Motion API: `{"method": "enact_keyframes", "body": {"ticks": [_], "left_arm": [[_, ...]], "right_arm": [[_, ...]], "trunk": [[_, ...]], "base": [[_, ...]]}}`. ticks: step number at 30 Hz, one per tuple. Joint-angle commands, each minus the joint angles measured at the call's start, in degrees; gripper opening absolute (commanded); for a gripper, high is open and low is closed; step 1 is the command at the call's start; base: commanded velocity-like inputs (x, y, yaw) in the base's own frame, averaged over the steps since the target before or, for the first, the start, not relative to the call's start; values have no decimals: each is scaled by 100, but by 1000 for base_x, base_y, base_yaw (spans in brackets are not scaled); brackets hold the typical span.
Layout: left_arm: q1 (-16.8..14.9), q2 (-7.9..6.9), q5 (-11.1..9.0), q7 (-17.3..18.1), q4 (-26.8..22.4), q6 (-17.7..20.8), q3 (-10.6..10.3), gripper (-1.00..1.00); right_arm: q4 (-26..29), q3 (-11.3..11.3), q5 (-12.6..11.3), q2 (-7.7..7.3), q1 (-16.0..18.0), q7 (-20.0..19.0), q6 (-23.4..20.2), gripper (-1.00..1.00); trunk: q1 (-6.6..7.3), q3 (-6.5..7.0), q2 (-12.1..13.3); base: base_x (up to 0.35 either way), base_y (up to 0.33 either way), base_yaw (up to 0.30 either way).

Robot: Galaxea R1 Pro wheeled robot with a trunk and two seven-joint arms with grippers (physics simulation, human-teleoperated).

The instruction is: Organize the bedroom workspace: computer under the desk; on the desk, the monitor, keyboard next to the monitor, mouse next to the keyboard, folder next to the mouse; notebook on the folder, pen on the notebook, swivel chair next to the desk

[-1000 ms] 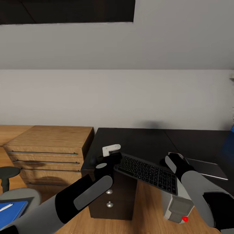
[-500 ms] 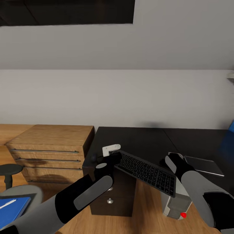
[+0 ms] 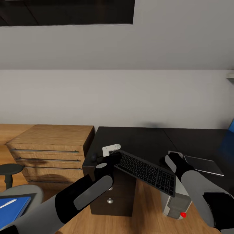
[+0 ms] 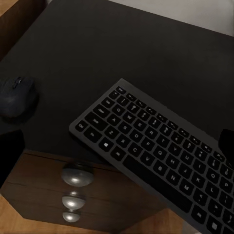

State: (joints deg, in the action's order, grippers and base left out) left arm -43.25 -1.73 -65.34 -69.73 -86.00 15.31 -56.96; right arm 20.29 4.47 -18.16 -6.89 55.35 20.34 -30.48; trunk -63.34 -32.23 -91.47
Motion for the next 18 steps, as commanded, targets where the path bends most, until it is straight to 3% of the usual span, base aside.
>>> {"method": "enact_keyframes", "body": {"ticks": [1, 4, 7, 15, 18], "left_arm": [[-8, -3, -5, -32, -8, 60, -8, 100], [-8, -1, -5, -24, -46, 60, -18, 100], [-8, -2, -5, -24, -58, 60, -16, 100], [-8, -34, -9, -26, -47, 24, 20, 100], [-8, -51, -16, -29, -10, -106, 39, 100]], "right_arm": [[39, 47, -59, -6, 2, 39, 23, 100], [223, 39, -62, -10, 2, 36, 716, 100], [262, 37, -57, -12, -3, 38, 1063, 100], [421, 37, -56, -14, -55, 40, 1429, 100], [765, 36, -52, -14, -213, 46, 1471, 100]], "trunk": [[0, -7, -3], [22, 11, 37], [88, 65, 157], [264, 209, 478], [330, 263, 598]], "base": [[0, 0, 0], [0, 0, 0], [0, 0, 0], [0, 0, 0], [0, 0, 0]]}}
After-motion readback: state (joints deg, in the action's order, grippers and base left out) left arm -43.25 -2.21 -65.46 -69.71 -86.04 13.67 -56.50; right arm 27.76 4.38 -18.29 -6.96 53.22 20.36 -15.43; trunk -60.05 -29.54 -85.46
